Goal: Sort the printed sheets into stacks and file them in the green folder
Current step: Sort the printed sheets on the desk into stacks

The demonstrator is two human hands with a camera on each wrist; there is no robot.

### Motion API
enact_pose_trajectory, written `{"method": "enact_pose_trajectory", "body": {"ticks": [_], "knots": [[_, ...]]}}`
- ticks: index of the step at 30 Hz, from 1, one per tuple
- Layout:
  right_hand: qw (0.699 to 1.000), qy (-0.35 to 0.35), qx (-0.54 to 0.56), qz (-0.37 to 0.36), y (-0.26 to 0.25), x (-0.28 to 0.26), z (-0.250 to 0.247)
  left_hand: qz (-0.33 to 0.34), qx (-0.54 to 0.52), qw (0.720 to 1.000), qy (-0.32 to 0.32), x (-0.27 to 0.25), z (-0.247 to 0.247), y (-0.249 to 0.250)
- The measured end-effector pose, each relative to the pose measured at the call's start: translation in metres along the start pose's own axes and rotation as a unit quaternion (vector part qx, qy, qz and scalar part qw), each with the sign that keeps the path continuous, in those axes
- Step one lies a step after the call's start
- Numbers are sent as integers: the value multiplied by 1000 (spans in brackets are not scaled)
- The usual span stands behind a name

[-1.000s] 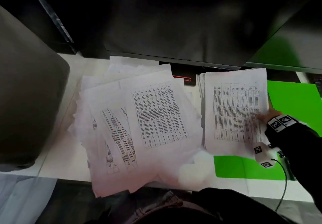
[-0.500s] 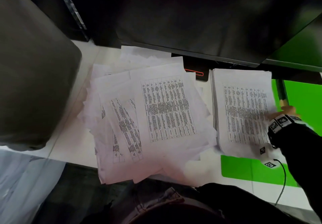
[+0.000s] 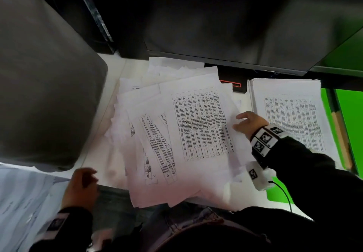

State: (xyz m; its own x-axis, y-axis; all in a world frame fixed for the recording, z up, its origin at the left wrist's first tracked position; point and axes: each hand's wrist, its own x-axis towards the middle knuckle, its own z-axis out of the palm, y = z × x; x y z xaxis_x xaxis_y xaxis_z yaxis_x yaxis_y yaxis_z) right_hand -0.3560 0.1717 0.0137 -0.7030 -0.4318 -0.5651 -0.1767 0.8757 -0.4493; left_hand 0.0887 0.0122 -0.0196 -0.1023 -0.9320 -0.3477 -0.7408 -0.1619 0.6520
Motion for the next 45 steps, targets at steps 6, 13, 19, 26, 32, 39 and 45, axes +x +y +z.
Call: {"method": "enact_pose_trajectory", "body": {"ticks": [6,13,19,26,32,39,45], "knots": [[999,17,-11,45,-7,-7,27,21,-163,975,-149,9,52,89],[997,-9,-80,18,-7,-18,43,-127,-232,937,-230,13,107,119],[995,-12,-96,11,-4,-28,46,-29,-22,975,-218,24,117,126],[1000,27,8,10,-4,-30,35,9,-24,973,-228,42,101,120],[998,9,53,19,-21,-35,49,47,-80,953,-290,28,91,113],[999,-15,9,-28,-42,-43,51,39,-110,936,-333,31,89,109],[999,-25,-16,-24,-40,-36,52,60,-51,981,-179,31,82,119]]}}
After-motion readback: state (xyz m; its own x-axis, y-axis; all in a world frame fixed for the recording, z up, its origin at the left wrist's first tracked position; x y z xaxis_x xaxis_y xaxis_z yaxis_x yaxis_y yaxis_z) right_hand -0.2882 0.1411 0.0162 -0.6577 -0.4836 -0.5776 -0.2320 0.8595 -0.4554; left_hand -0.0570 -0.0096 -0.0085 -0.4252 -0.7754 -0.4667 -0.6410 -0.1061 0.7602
